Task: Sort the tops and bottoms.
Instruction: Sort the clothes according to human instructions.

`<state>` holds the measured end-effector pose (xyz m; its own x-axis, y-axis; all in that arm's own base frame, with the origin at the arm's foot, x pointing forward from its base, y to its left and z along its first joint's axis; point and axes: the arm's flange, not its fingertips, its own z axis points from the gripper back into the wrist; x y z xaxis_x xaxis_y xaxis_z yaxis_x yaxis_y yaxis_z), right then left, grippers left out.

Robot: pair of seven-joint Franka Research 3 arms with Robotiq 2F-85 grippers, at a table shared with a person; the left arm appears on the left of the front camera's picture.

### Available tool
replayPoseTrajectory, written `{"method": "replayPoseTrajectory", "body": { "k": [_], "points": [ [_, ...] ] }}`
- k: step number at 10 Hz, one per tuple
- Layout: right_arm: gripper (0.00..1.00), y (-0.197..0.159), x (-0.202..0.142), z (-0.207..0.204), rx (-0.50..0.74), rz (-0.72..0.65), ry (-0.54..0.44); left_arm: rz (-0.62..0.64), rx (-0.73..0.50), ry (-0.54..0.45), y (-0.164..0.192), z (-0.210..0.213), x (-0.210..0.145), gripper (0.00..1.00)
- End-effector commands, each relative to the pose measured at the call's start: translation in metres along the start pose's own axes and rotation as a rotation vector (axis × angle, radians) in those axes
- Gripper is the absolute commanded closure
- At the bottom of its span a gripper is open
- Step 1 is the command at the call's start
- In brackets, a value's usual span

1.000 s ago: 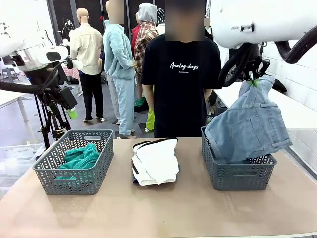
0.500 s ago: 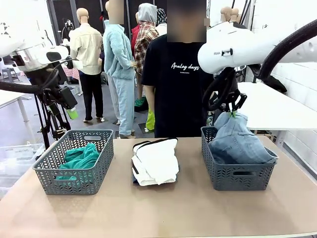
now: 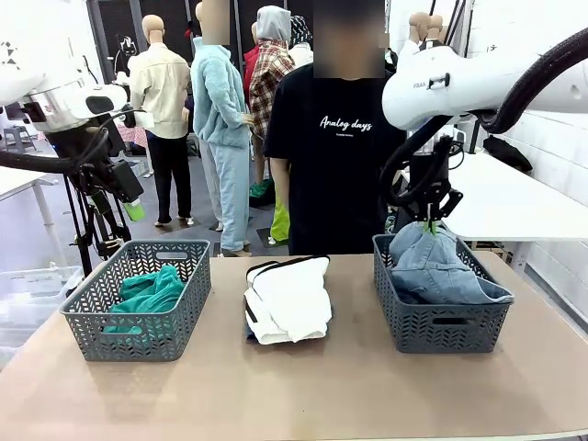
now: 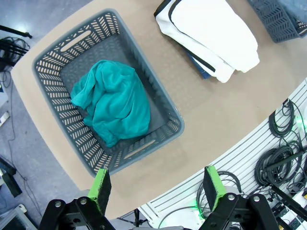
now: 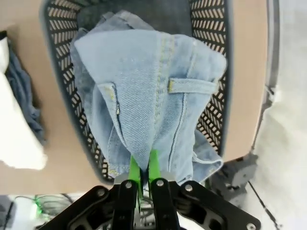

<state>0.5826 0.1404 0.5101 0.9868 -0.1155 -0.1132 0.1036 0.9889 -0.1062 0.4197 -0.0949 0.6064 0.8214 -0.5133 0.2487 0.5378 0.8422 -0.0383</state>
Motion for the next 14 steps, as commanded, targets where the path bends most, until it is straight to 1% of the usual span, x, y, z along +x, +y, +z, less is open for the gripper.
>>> {"method": "replayPoseTrajectory", "body": {
  "k": [1,2,5,6,7,8,9,11,13,14],
  "points": [
    [1.00,0.002,-0.001,-0.001,0.000,0.001,0.001,-0.014,-0.025,-0.005,0.002,0.001,-0.002,0.00],
    [1.00,0.003,0.006,-0.005,-0.044,0.023,0.044,-0.014,-0.025,-0.005,0.002,0.001,-0.002,0.00],
    [1.00,0.003,0.031,-0.066,-0.040,0.068,0.175,-0.014,-0.025,-0.005,0.002,0.001,-0.002,0.00],
    [1.00,0.005,0.037,-0.082,-0.030,0.087,0.200,-0.014,-0.025,-0.005,0.002,0.001,-0.002,0.00],
    [1.00,0.008,0.040,-0.091,-0.027,0.102,0.179,-0.014,-0.025,-0.005,0.002,0.001,-0.002,0.00],
    [1.00,0.010,0.043,-0.097,-0.043,0.111,0.111,-0.014,-0.025,-0.005,0.002,0.001,-0.002,0.00],
    [1.00,0.012,0.046,-0.102,-0.046,0.114,0.069,-0.014,-0.025,-0.005,0.002,0.001,-0.002,0.00],
    [1.00,0.015,0.045,-0.106,-0.040,0.136,0.037,-0.014,-0.025,-0.005,0.002,0.001,-0.002,0.00],
    [1.00,0.012,0.035,-0.091,-0.037,0.142,0.017,-0.014,-0.025,-0.005,0.002,0.001,-0.002,0.00],
    [0.90,0.009,0.030,-0.084,-0.039,0.148,0.024,-0.014,-0.025,-0.005,0.002,0.001,-0.002,0.00]
  ]
}}
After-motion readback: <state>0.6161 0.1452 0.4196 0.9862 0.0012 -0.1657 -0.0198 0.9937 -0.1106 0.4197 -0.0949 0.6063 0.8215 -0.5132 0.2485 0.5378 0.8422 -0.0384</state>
